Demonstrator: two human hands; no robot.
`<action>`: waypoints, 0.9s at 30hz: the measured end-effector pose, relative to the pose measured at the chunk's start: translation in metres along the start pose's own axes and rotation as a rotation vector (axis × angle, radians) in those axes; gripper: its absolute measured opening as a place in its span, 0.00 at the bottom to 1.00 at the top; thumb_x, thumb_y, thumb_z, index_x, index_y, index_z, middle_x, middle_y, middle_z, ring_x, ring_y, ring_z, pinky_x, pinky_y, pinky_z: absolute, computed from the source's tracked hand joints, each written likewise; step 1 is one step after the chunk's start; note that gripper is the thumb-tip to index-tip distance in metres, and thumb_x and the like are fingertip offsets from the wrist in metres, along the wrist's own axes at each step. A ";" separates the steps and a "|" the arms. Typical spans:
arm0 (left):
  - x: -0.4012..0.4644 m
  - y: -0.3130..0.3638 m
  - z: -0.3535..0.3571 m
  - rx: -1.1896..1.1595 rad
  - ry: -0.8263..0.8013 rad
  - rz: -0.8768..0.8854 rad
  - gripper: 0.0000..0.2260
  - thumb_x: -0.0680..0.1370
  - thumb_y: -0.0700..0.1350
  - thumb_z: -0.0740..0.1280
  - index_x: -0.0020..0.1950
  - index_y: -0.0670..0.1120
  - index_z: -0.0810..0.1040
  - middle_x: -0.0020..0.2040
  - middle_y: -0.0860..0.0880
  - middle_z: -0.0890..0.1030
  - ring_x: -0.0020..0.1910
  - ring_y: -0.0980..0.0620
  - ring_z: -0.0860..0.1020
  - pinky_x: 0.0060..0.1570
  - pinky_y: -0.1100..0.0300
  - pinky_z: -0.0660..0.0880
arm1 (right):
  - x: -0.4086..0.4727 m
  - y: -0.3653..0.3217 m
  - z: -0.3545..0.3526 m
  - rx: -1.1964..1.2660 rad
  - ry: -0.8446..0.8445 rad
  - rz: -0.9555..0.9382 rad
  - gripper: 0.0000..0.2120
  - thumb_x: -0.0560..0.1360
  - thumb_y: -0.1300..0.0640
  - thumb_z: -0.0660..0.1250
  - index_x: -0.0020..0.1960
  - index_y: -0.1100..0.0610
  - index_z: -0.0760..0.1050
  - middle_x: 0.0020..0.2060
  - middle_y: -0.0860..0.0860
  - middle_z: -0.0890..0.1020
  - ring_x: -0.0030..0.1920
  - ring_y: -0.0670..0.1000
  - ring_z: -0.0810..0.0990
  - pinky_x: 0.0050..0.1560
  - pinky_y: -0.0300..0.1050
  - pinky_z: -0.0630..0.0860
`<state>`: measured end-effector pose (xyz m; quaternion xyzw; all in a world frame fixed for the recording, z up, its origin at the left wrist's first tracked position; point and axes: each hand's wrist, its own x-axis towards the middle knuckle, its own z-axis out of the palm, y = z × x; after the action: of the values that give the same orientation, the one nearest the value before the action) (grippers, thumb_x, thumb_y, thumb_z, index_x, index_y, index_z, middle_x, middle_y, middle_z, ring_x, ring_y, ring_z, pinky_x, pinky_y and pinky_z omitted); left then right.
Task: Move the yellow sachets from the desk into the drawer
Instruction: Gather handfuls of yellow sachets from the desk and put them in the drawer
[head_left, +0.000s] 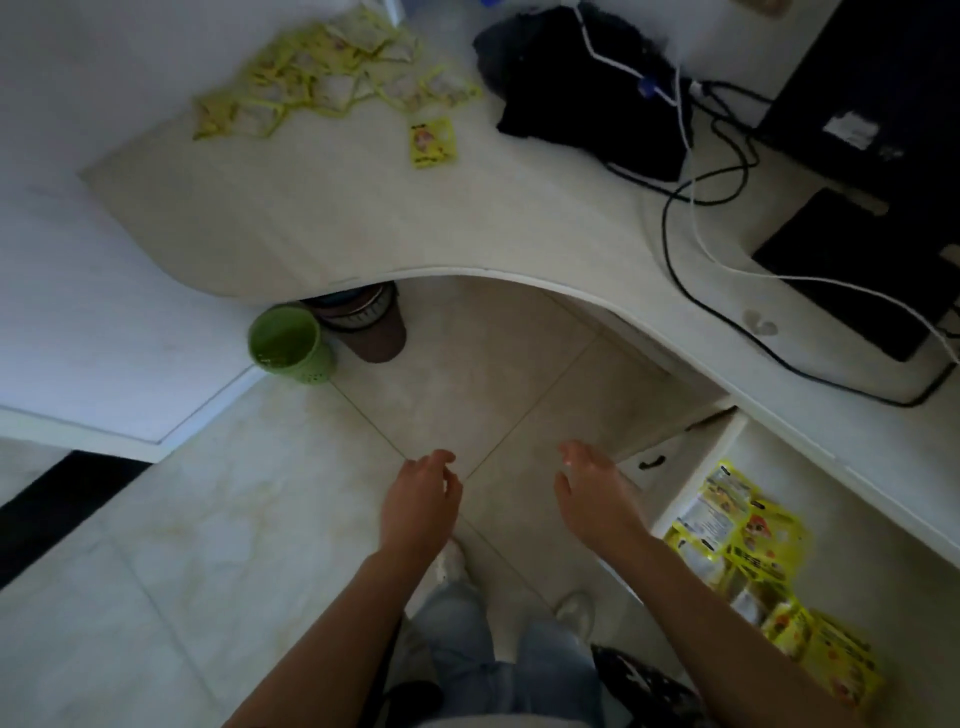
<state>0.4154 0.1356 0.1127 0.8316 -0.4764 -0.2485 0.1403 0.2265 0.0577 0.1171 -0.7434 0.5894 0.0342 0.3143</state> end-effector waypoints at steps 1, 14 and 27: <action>0.009 -0.010 -0.009 0.007 0.015 0.007 0.13 0.80 0.47 0.61 0.63 0.51 0.75 0.55 0.48 0.80 0.52 0.52 0.78 0.52 0.58 0.77 | 0.009 -0.015 0.003 -0.006 -0.007 -0.008 0.17 0.78 0.56 0.58 0.67 0.56 0.67 0.61 0.56 0.74 0.59 0.57 0.76 0.54 0.46 0.73; 0.123 -0.096 -0.105 0.127 0.114 0.014 0.13 0.79 0.46 0.61 0.62 0.48 0.76 0.54 0.50 0.81 0.55 0.50 0.76 0.50 0.54 0.77 | 0.131 -0.160 0.016 0.006 0.001 -0.180 0.18 0.77 0.58 0.60 0.65 0.61 0.70 0.60 0.59 0.76 0.60 0.58 0.74 0.61 0.51 0.72; 0.252 -0.080 -0.147 0.032 0.221 -0.129 0.11 0.79 0.45 0.62 0.59 0.46 0.78 0.51 0.47 0.81 0.53 0.48 0.77 0.51 0.53 0.76 | 0.274 -0.222 -0.047 -0.101 -0.027 -0.323 0.18 0.78 0.57 0.59 0.67 0.58 0.69 0.60 0.57 0.76 0.60 0.57 0.74 0.59 0.51 0.73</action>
<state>0.6603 -0.0421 0.1278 0.8850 -0.4074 -0.1562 0.1621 0.4939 -0.1767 0.1341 -0.8428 0.4556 0.0227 0.2857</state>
